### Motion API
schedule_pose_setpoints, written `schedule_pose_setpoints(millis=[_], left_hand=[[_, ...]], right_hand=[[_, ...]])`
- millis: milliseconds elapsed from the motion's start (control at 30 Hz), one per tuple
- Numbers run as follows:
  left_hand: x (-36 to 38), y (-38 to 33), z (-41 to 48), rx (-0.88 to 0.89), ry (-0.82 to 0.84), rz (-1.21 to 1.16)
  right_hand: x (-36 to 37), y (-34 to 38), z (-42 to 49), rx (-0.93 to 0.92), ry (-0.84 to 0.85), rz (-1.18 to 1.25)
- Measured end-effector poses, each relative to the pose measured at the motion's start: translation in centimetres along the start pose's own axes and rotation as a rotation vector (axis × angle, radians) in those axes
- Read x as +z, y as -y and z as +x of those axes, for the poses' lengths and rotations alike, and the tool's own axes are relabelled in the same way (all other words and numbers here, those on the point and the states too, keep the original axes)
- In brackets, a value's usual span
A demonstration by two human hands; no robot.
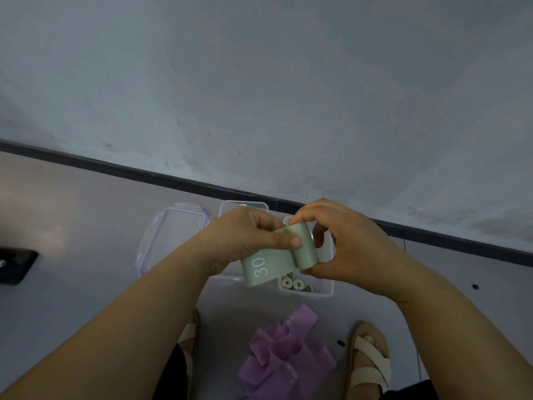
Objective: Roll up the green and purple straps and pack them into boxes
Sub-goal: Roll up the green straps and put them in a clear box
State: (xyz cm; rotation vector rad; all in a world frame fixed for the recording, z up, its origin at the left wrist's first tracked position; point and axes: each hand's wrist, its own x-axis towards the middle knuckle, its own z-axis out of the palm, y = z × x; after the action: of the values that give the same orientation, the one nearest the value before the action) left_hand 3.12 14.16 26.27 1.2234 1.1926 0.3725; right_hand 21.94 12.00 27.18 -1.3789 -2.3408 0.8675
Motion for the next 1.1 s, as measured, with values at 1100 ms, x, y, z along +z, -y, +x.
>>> schedule_pose_setpoints(millis=[1100], left_hand=[[-1.3, 0.4, 0.5, -0.123, 0.223, -0.418]], right_hand=[[-1.5, 0.3, -0.5, 0.19, -0.084, 0.638]])
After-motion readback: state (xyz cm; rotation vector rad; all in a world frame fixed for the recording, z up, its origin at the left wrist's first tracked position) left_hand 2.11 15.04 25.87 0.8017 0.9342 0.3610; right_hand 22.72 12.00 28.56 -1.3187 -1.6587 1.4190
